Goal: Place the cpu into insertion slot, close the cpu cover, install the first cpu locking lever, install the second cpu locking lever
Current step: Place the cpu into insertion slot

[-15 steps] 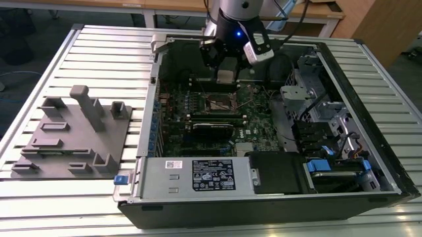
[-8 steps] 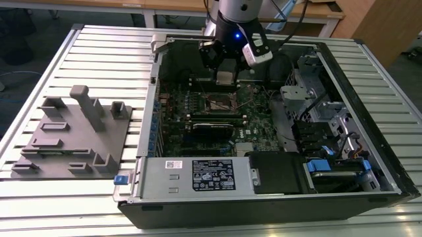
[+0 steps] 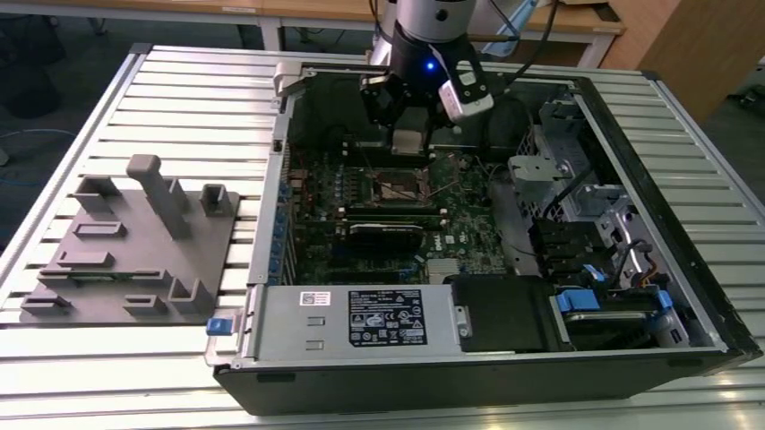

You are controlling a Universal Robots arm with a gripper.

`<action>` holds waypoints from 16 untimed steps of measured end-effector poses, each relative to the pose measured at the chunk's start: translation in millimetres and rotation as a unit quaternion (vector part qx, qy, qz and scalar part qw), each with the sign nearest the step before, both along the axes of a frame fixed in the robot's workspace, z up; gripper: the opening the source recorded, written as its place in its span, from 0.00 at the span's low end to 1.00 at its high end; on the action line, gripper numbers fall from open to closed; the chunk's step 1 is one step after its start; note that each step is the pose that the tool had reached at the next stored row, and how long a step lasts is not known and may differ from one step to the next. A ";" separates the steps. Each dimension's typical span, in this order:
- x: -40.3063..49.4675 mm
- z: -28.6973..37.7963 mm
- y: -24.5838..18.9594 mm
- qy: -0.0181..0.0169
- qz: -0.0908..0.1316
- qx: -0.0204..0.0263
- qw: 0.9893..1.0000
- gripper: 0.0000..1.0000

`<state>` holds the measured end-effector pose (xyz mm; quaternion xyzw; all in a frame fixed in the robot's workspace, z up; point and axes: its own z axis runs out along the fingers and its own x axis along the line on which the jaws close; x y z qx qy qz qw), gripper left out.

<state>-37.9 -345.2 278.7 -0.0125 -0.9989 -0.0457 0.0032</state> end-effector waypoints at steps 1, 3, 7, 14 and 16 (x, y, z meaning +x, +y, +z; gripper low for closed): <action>0.0 0.0 0.0 0.000 0.000 0.000 1.000 0.54; 0.0 -0.1 0.0 0.000 0.000 0.000 1.000 0.54; 0.0 -0.2 0.0 0.000 0.000 0.000 1.000 0.54; 0.0 -0.6 0.0 0.000 -0.019 0.000 1.000 0.54; 0.0 -0.7 0.0 0.000 -0.020 0.000 1.000 0.54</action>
